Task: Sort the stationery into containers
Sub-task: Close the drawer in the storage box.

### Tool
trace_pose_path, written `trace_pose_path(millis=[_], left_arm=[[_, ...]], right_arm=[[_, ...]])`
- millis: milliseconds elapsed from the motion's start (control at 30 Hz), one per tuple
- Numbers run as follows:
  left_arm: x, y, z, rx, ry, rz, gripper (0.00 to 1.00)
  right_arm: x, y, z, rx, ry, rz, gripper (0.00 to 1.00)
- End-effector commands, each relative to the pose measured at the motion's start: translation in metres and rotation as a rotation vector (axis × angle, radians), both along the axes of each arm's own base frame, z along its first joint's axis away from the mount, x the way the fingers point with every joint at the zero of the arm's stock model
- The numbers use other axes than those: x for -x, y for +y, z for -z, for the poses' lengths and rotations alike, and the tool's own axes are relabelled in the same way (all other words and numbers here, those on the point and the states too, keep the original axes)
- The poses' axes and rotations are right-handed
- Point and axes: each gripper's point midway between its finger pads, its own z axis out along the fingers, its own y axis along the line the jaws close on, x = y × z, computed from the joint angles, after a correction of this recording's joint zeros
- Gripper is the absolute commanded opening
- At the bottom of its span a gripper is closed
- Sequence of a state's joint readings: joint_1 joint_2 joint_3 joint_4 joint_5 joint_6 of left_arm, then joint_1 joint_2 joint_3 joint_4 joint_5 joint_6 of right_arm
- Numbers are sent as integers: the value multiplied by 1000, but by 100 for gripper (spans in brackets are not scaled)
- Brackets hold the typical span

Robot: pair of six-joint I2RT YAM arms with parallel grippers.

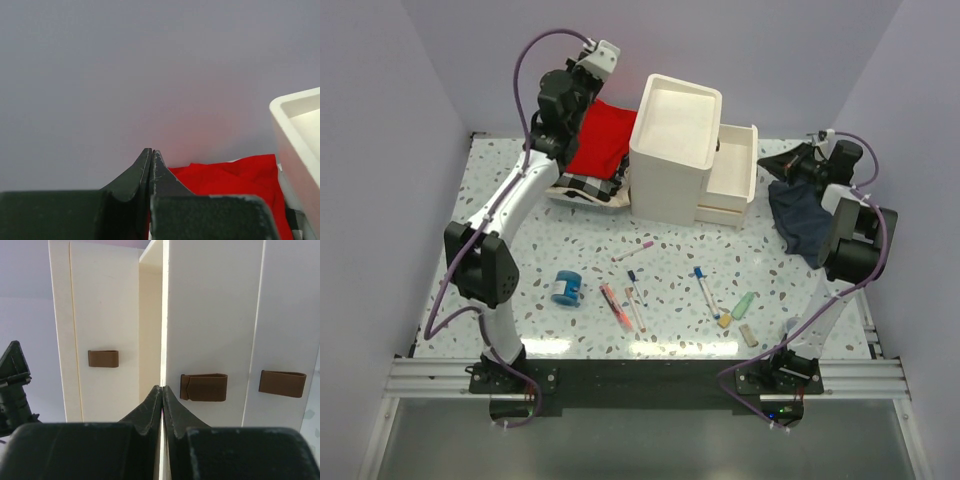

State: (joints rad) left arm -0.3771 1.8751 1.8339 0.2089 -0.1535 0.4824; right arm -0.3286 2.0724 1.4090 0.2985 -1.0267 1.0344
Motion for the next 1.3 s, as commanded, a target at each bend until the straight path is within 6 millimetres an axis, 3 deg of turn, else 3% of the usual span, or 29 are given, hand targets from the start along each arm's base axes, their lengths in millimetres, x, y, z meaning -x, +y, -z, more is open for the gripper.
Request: trace_pose_path(millis=[0, 67, 267, 467, 667, 767, 1067, 1267], left_arm=[[-22, 29, 25, 107, 66, -35, 0], [-32, 33, 42, 101, 103, -38, 0], [-41, 10, 65, 108, 161, 60, 0], [-40, -11, 81, 115, 205, 132, 0], [-31, -45, 100, 113, 264, 247, 0], [-26, -59, 107, 110, 282, 287, 0], [-7, -96, 118, 124, 343, 427, 0], [7, -115, 125, 125, 372, 480, 0]], right_arm=[[0, -3, -23, 43, -47, 5, 3], [1, -1, -22, 44, -42, 0, 2], [6, -9, -21, 65, -39, 10, 1], [6, -16, -9, 89, -9, 23, 0], [1, -7, -4, 93, -6, 8, 0], [-1, 5, -4, 91, -7, -16, 0], [-4, 82, -15, 75, -34, -134, 0], [-2, 103, -13, 69, -28, -164, 0]])
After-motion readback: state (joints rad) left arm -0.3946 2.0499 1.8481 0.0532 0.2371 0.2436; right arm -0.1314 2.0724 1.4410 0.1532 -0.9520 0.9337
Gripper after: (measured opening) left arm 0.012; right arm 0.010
